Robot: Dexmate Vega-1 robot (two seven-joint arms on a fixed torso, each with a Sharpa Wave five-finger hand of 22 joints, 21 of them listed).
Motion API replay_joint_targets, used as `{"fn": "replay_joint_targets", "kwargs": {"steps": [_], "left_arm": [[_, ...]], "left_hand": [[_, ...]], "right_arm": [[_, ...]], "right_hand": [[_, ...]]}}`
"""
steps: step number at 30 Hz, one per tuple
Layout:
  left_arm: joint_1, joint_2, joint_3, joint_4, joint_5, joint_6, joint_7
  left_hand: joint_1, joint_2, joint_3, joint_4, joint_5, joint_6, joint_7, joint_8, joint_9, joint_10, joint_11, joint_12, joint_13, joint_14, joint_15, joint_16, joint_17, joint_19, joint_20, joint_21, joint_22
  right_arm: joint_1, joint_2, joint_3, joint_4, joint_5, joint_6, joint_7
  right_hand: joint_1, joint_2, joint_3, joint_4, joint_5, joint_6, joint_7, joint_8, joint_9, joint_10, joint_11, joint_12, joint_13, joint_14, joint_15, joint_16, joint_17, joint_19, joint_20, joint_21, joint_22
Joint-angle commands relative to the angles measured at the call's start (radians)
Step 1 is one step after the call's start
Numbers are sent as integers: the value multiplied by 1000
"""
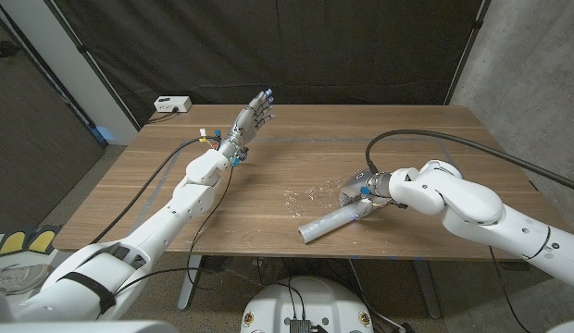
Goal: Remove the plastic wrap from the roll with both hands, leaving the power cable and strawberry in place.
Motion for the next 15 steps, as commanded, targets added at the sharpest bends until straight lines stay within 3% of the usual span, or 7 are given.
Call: {"fn": "replay_joint_targets", "kwargs": {"steps": [1,4,9,15], "left_arm": [[13,8,-5,-17,1,1,11],[16,11,-5,-22,1,3,13],[16,12,-4,-25,2,6,13],[16,14,-3,-30,5,6,14]], "left_hand": [[-4,3,-6,-1,6,7,-6,1,4,5,-3,-2,4,5,4,1,6,4,7,-4,2],[-5,3,-6,-1,6,7,-6,1,4,5,-4,-2,4,4,3,1,5,4,7,-4,2],[-5,3,-7,0,7,6,-6,1,4,5,-4,-2,4,5,3,1,5,4,7,-5,2],[-6,2,-8,0,7,7,-6,1,4,3,0,-3,4,4,4,1,5,5,7,-5,2]], "right_arm": [[-31,3,0,33,5,-11,-71],[-47,0,9,38,16,-21,-105],[-67,5,24,45,39,-49,-154],[-79,20,42,51,57,-88,-231]], "right_hand": [[54,67,-30,3,-2,153,-41,25,2,146,-38,49,25,106,-168,73,56,34,-50,54,18],[72,90,-54,7,-2,232,-38,50,7,255,-32,96,47,189,-171,134,101,50,-65,104,36],[77,103,-71,12,-3,245,-36,54,10,289,-50,115,63,214,-169,163,130,46,-73,128,47],[79,112,-80,15,-3,252,-28,56,13,308,-45,129,76,221,-169,174,146,43,-75,146,55]]}}
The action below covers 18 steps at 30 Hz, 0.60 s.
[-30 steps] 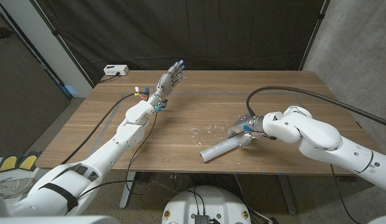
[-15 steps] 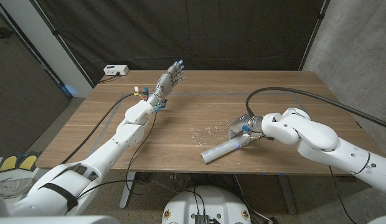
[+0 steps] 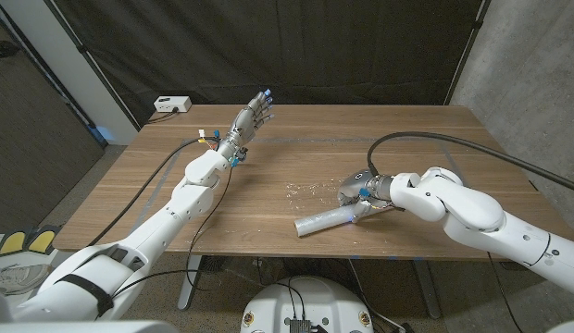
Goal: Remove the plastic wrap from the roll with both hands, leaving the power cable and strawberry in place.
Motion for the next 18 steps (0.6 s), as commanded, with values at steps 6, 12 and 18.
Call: {"fn": "replay_joint_targets", "kwargs": {"steps": [6,12,18], "left_arm": [[-1,4,2,-9,5,6,2],[-6,5,3,-8,5,10,0],[-11,21,9,-24,22,34,8]], "left_hand": [[2,-7,-6,-2,8,7,-6,1,4,3,-4,-3,4,5,4,1,5,6,8,-2,2],[2,-7,-6,-2,8,6,-7,1,4,6,-3,-2,4,7,3,2,5,7,7,-2,2],[6,-8,-6,-5,8,3,-9,0,4,6,-7,-2,3,7,2,1,4,7,7,-4,2]], "right_arm": [[-103,24,60,33,34,-62,-371],[-122,56,74,48,49,-108,-472],[-119,73,85,67,87,-123,-539]], "right_hand": [[90,119,-7,-4,11,202,-57,9,6,257,-92,22,76,99,-213,37,137,6,-72,28,13],[95,136,-5,1,16,195,-33,13,15,271,-81,37,93,114,-209,43,147,6,-65,50,20],[99,135,-11,1,23,189,-20,26,34,286,-77,56,116,138,-213,61,170,1,-55,75,29]]}}
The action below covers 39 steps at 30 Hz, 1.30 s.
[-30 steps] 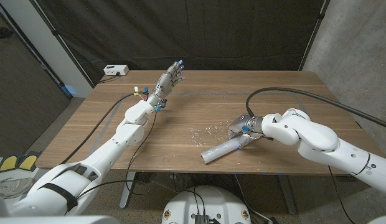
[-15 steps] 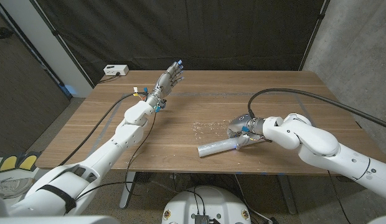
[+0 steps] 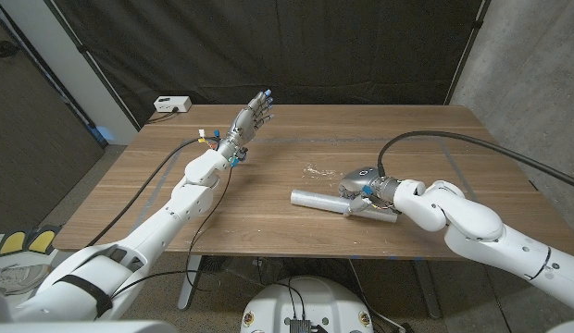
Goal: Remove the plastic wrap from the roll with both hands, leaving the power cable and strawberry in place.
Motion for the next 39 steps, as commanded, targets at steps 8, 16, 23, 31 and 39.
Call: {"fn": "replay_joint_targets", "kwargs": {"steps": [8,16,23,31,39], "left_arm": [[-9,24,5,-30,18,26,9],[-1,46,5,-64,42,37,34],[4,40,-7,-69,-11,42,-7],[-7,24,-15,-45,-69,45,-76],[-16,30,-7,-45,-47,35,-85]], "left_hand": [[10,-4,2,-11,5,1,-11,0,4,7,-9,-2,3,7,0,0,3,8,6,-5,1],[22,-6,4,-20,5,-2,-13,0,4,7,-10,-2,3,7,-3,-1,1,9,5,-7,1],[48,-11,11,-39,5,-3,-10,2,4,15,-20,1,3,13,-11,0,0,8,4,-10,-1],[90,-15,23,-68,4,7,-3,8,4,32,-25,5,3,36,-18,6,-1,16,2,-11,-1],[116,-22,28,-88,3,6,-2,8,5,42,-33,8,4,42,-30,5,-1,22,0,-11,0]], "right_arm": [[-18,68,30,55,59,-65,-332],[-26,113,92,101,262,-44,-410],[-13,121,107,128,360,-13,-467],[-9,151,141,178,532,65,-523],[-13,173,177,227,697,171,-557]], "right_hand": [[114,137,-5,-3,23,138,-113,47,59,170,-126,60,128,67,-134,52,64,4,-49,66,26],[116,136,-4,-2,28,140,-105,61,73,178,-122,76,149,67,-131,50,75,2,-45,92,35],[122,123,-2,-10,30,158,-88,82,88,196,-114,95,171,88,-127,54,85,31,-27,135,44],[126,109,1,-15,30,166,-70,94,97,211,-106,110,188,110,-120,57,89,53,-26,171,50],[128,103,4,-18,27,171,-66,100,103,215,-105,116,199,117,-120,58,92,54,-23,189,53]]}}
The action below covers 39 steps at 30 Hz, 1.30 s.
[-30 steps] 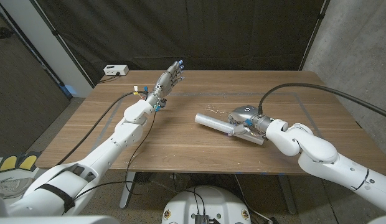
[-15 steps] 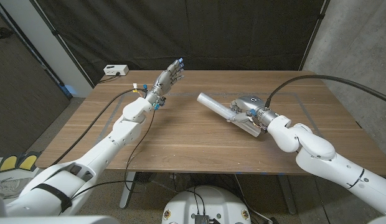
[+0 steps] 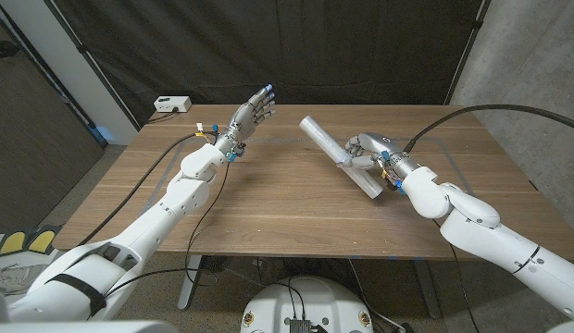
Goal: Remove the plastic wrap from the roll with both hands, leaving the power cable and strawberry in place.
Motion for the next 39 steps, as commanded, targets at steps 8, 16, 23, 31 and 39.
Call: {"fn": "replay_joint_targets", "kwargs": {"steps": [8,16,23,31,39], "left_arm": [[-17,8,14,1,29,-23,-32],[-19,22,26,-19,94,-42,12],[-22,29,36,-33,150,-45,65],[-27,35,44,-51,157,-8,80],[-22,17,44,-46,145,1,101]], "left_hand": [[56,-19,10,-43,5,-6,1,6,6,-11,-14,-2,5,-7,-10,-1,2,5,-1,-4,4],[89,-48,6,-72,8,-42,16,-3,8,-33,-2,-9,6,-15,-14,-3,4,0,-2,-9,6],[141,-86,-1,-114,19,-113,38,-10,13,-84,1,-16,11,-40,-9,-6,8,-3,28,-13,9],[167,-139,-34,-137,38,-310,41,-19,24,-216,18,-19,20,-94,25,-6,13,17,48,-10,17],[154,-170,-89,-130,68,-582,58,-20,33,-379,54,-18,30,-189,57,-14,15,-17,47,-29,22]], "right_arm": [[5,41,82,94,377,227,-77],[45,79,69,169,453,354,-71],[90,124,43,248,513,479,-39],[127,153,24,302,542,578,-4],[152,177,16,341,593,645,39]], "right_hand": [[127,104,15,-15,23,129,-104,83,108,183,-131,99,208,79,-142,11,16,7,-23,23,6],[128,102,15,-14,20,129,-104,86,112,183,-131,103,216,75,-139,17,26,0,-23,34,8],[130,102,14,-14,17,128,-103,88,117,182,-132,105,224,71,-139,23,38,-7,-23,44,11],[128,102,15,-12,14,125,-103,90,122,179,-134,109,234,66,-138,26,48,-15,-22,58,15],[126,103,16,-10,11,124,-105,93,127,178,-133,113,243,63,-138,30,57,-23,-22,71,17]]}}
